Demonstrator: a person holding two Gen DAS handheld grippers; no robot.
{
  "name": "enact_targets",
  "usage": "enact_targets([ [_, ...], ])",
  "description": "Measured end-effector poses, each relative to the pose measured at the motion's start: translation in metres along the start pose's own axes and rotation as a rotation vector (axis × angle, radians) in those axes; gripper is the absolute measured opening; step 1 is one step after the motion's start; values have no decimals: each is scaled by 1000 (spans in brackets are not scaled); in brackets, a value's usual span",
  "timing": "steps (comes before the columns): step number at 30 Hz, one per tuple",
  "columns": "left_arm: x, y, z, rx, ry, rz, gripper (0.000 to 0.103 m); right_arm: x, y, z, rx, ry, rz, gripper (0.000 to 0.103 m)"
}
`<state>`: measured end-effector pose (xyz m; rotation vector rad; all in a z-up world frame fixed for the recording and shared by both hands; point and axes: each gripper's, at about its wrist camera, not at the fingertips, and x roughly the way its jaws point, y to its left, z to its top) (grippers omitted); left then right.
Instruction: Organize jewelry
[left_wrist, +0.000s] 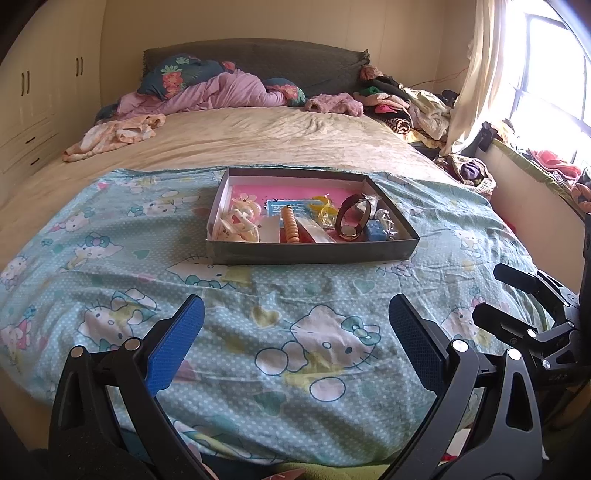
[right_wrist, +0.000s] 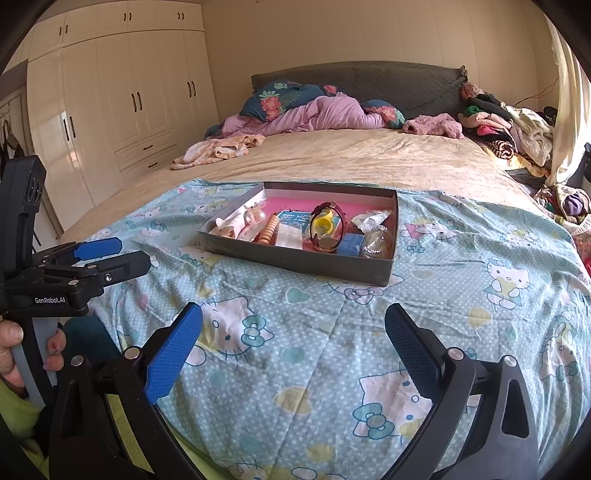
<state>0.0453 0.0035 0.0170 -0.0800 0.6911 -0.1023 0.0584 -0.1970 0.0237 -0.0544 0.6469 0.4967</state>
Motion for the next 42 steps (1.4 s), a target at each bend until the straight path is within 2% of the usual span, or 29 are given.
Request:
enact_targets([
  [33, 2, 9, -5, -4, 24, 0, 93, 7, 4, -8, 0, 26, -1, 98],
  [38, 9, 15, -5, -20, 65, 31, 93, 12, -4, -9, 15, 40, -17, 98],
  [42, 16, 30, -5, -55, 97, 84, 93, 18, -23, -11, 58, 50, -46, 98],
])
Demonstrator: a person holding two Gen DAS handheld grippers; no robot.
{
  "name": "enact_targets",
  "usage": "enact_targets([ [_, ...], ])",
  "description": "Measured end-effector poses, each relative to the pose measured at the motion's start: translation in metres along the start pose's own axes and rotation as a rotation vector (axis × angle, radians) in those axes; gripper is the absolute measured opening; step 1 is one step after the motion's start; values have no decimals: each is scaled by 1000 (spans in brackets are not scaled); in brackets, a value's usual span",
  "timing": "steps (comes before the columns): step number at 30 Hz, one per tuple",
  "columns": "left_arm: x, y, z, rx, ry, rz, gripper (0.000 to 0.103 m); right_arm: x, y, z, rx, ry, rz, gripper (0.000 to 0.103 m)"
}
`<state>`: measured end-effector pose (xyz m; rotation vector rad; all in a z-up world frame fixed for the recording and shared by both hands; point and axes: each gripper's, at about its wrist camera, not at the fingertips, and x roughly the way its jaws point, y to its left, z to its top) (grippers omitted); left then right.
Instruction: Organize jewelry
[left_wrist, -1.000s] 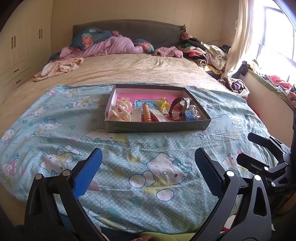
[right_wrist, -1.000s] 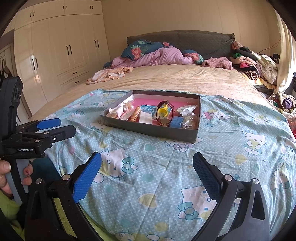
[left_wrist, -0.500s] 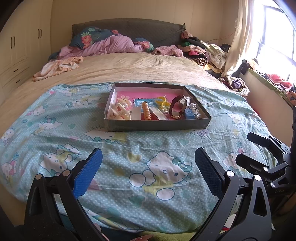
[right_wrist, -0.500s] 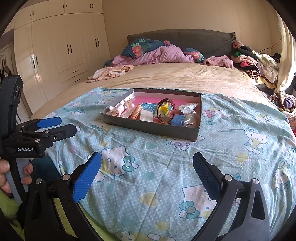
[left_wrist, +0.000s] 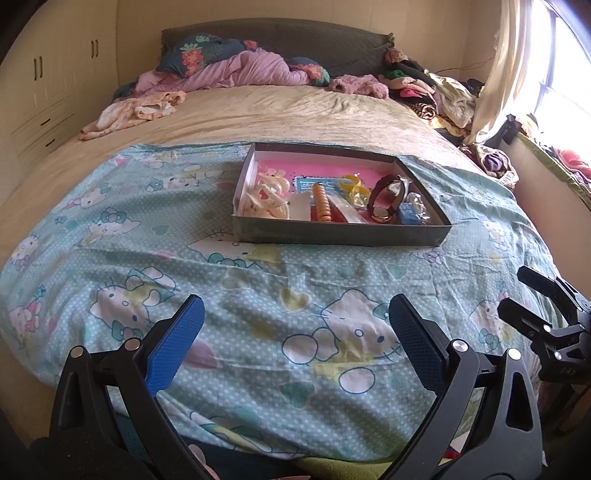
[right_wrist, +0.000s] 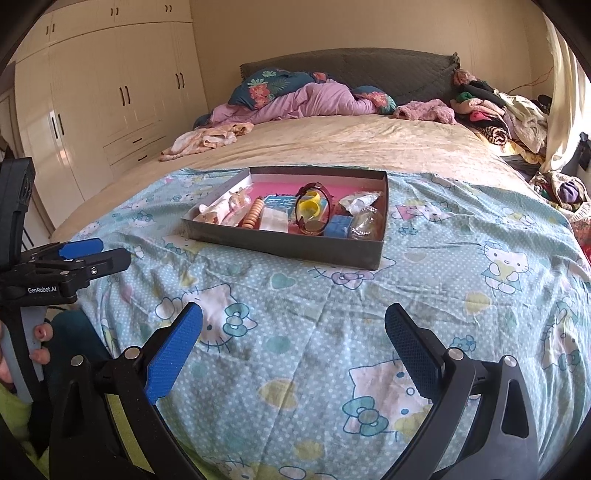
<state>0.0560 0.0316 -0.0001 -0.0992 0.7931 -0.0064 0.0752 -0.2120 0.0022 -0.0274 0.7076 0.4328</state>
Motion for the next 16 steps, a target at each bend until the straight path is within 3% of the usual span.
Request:
enact_targets([
  [6, 27, 48, 17, -112, 62, 119, 93, 14, -75, 10, 130, -2, -118, 98],
  [12, 88, 171, 60, -297, 124, 383, 93, 46, -212, 38, 308, 19, -358, 98],
  [16, 130, 246, 81, -410, 149, 490, 93, 71, -299, 52, 421, 56, -509, 98],
])
